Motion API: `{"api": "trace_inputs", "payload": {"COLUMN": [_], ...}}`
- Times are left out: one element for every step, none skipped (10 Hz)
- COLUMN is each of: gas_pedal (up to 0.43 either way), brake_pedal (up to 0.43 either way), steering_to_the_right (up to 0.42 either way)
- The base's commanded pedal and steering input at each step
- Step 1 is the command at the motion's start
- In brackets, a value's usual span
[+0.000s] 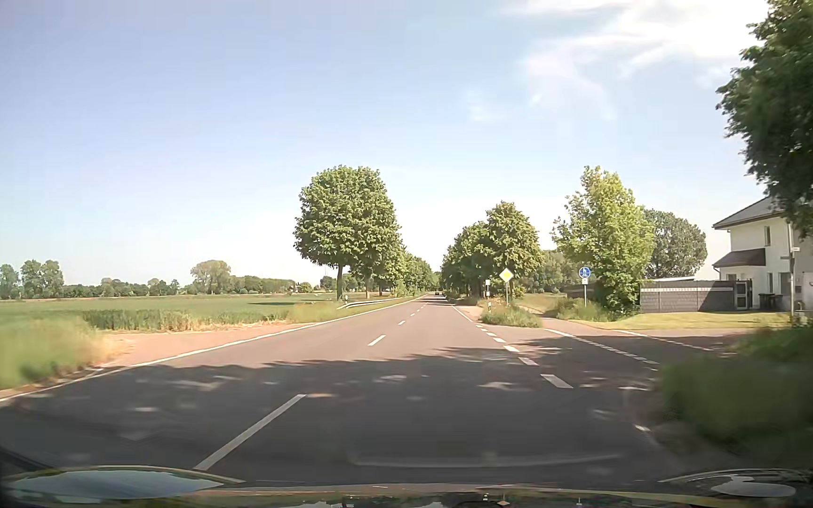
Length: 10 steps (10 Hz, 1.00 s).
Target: Follow the waypoints while adhering to traffic rules and regulations
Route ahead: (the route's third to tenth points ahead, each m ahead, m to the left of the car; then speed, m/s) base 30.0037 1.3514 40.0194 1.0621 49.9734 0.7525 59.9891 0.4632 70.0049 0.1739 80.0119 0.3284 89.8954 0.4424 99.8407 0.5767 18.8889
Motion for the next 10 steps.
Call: {"api": "trace_inputs", "payload": {"gas_pedal": [0.157, 0.157, 0.169, 0.169, 0.169, 0.169, 0.169, 0.169, 0.169, 0.169], "brake_pedal": [0.000, 0.000, 0.000, 0.000, 0.000, 0.000, 0.000, 0.000, 0.000, 0.000], "steering_to_the_right": [-0.002, -0.002, -0.002, -0.001, -0.001, -0.001, -0.001, -0.001, 0.000, 0.001]}}
